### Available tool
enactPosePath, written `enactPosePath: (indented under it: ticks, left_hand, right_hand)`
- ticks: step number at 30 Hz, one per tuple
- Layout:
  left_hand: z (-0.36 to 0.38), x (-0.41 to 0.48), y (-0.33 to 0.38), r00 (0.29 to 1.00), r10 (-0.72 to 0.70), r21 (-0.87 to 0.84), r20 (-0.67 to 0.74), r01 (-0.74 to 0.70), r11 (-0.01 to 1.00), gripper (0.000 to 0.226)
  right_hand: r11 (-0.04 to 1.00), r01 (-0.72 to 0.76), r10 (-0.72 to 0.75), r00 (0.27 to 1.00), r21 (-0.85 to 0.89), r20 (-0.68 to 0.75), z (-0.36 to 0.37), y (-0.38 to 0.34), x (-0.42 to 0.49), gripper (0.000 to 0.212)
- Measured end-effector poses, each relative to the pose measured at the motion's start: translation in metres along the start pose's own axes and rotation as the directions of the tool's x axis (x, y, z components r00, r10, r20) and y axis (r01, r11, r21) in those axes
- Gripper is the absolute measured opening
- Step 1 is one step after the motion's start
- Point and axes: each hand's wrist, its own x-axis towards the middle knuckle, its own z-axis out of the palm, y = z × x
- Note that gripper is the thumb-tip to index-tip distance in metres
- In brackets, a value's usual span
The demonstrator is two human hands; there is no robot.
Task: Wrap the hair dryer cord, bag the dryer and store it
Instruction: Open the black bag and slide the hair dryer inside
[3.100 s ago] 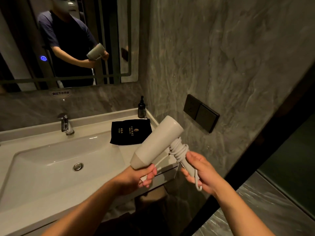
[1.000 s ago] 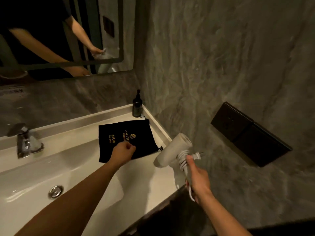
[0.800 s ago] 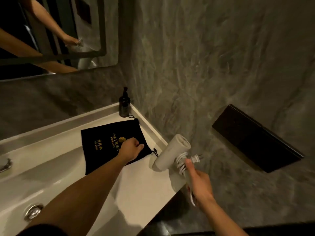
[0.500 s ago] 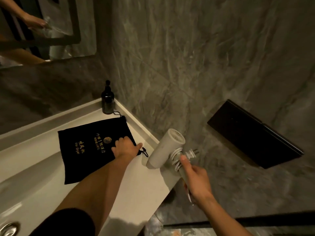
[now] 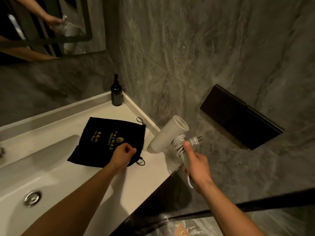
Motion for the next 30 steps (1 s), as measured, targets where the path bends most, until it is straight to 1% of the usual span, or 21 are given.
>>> enactPosePath:
  ticks: [3,6,7,9,10,12,16,18,21,25,28,30]
  left_hand:
    - [-0.005,-0.042,0.001,0.996,0.083,0.166,-0.034,-0.076,0.983,0.015]
    - [-0.005,-0.077,0.004,0.982,0.163,0.263,-0.094,-0.134,0.955,0.006]
    - [-0.004,-0.086,0.005,0.979,0.179,0.286,-0.092,-0.146,0.947,0.012]
    - [-0.003,-0.099,0.008,0.982,0.170,0.314,-0.081,-0.136,0.940,0.027]
    - [-0.004,-0.103,0.011,0.985,0.152,0.323,-0.085,-0.118,0.939,0.029]
    - [-0.003,-0.109,0.016,0.988,0.123,0.327,-0.097,-0.085,0.941,0.025]
    - [0.000,-0.117,0.021,0.991,0.088,0.261,-0.102,-0.058,0.964,0.016]
    - [0.003,-0.120,0.021,0.994,0.091,0.239,-0.062,-0.074,0.968,0.013]
    - [0.003,-0.123,0.023,0.990,0.141,0.213,-0.002,-0.138,0.967,0.012]
    - [-0.002,-0.123,0.023,0.983,0.135,0.167,0.128,-0.155,0.974,0.017]
    - [-0.008,-0.119,0.017,0.968,0.124,0.198,0.219,-0.168,0.966,0.014]
    - [-0.012,-0.110,0.011,0.964,0.126,0.276,0.235,-0.191,0.942,0.017]
  right_hand:
    - [1.000,-0.004,0.004,1.000,0.011,0.031,-0.009,-0.002,-0.007,0.064]
    - [0.998,-0.054,0.051,0.995,0.039,0.088,-0.013,0.004,-0.017,0.065]
    - [0.996,-0.072,0.065,0.992,0.056,0.109,-0.014,0.007,-0.021,0.063]
    - [0.990,-0.114,0.101,0.985,0.087,0.141,-0.014,0.016,-0.030,0.059]
    - [0.986,-0.135,0.121,0.982,0.097,0.144,-0.013,0.021,-0.034,0.059]
    - [0.977,-0.183,0.168,0.977,0.114,0.129,-0.012,0.033,-0.043,0.066]
    - [0.933,-0.290,0.277,0.957,0.214,0.087,-0.007,0.058,-0.056,0.077]
    - [0.897,-0.346,0.340,0.938,0.275,0.069,-0.001,0.069,-0.059,0.078]
    - [0.846,-0.414,0.414,0.907,0.335,0.075,0.008,0.081,-0.059,0.076]
    - [0.774,-0.514,0.485,0.857,0.369,0.175,0.020,0.091,-0.060,0.066]
    - [0.743,-0.559,0.508,0.829,0.369,0.233,0.028,0.095,-0.063,0.061]
    - [0.752,-0.580,0.524,0.814,0.312,0.250,0.033,0.096,-0.065,0.063]
